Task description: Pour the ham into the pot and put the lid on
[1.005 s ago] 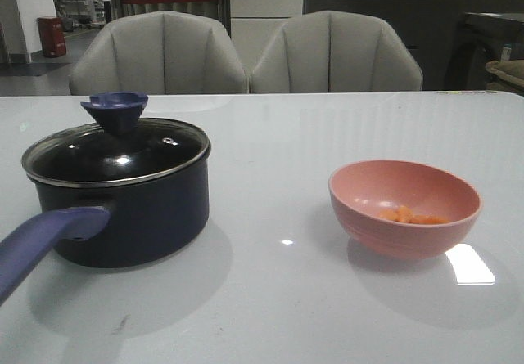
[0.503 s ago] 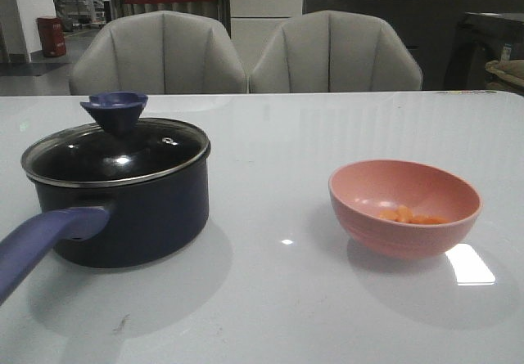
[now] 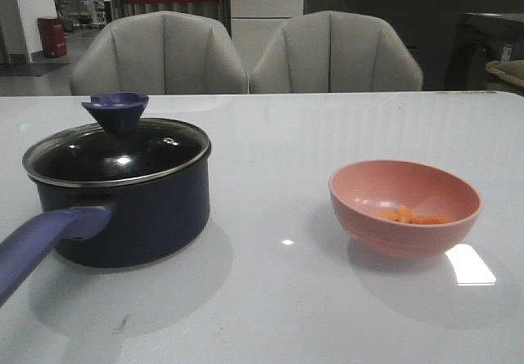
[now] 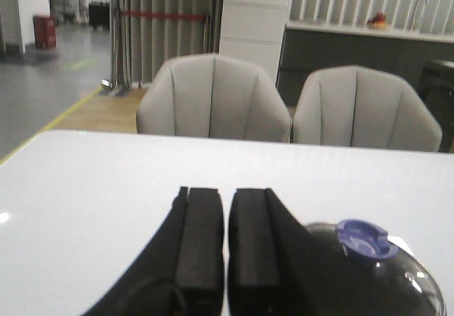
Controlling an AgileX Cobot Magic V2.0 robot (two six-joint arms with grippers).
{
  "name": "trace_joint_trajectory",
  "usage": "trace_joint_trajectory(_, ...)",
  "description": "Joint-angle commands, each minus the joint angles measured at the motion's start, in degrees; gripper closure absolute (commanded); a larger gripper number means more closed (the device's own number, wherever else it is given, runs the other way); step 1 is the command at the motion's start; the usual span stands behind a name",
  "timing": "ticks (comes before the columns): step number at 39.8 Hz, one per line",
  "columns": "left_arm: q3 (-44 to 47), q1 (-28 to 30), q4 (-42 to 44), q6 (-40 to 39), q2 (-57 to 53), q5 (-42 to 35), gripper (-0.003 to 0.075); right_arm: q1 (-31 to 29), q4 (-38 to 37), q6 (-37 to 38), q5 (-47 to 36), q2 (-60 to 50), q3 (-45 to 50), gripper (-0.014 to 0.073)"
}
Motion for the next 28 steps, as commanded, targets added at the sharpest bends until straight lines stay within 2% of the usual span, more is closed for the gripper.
trace_joint_trajectory(1, -4.4, -0.1, -0.6, -0.4, 4.8, 0.9, 0.0598, -0.3, -0.6, 0.0, -4.9, -1.1, 0.7, 0.0445)
trace_joint_trajectory(10, -3.8, -0.2, -0.6, -0.4, 11.1, -1.3, 0.0597, -0.3, -0.6, 0.0, -4.9, -1.1, 0.7, 0.0445)
trace_joint_trajectory(19, -3.8, -0.2, 0.0, -0.4, 12.6, -1.4, 0.0585, -0.3, -0.6, 0.0, -4.9, -1.1, 0.7, 0.0445)
trace_joint_trajectory(23, -4.3, -0.2, 1.8, -0.4, 12.6, -0.8, 0.0473, -0.3, -0.6, 0.0, -4.9, -1.1, 0.7, 0.0445)
trace_joint_trajectory(28, -4.4, -0.2, 1.8, -0.4, 12.6, -0.5, 0.022, -0.3, -0.6, 0.0, -4.9, -1.1, 0.7, 0.0445)
